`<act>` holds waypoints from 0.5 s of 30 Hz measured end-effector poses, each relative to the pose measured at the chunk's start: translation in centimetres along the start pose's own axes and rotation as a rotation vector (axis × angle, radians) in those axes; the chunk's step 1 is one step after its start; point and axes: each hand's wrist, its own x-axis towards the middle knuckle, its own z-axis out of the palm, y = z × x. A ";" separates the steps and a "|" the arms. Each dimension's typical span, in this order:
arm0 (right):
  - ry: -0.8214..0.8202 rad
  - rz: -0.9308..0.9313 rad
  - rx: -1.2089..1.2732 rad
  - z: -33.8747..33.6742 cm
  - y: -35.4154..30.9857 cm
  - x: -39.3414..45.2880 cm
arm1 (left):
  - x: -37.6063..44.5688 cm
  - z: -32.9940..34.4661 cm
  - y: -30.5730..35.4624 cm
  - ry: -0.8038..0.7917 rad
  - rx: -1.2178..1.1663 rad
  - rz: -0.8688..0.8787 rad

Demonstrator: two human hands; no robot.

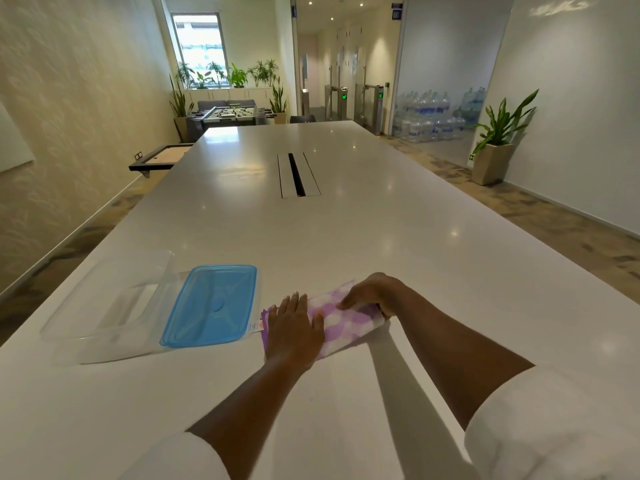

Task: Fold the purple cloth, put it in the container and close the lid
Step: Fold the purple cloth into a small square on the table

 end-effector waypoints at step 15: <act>0.137 -0.142 0.013 -2.1 -0.5 0.4 | 0.1 1.1 0.6 -0.013 -0.005 0.141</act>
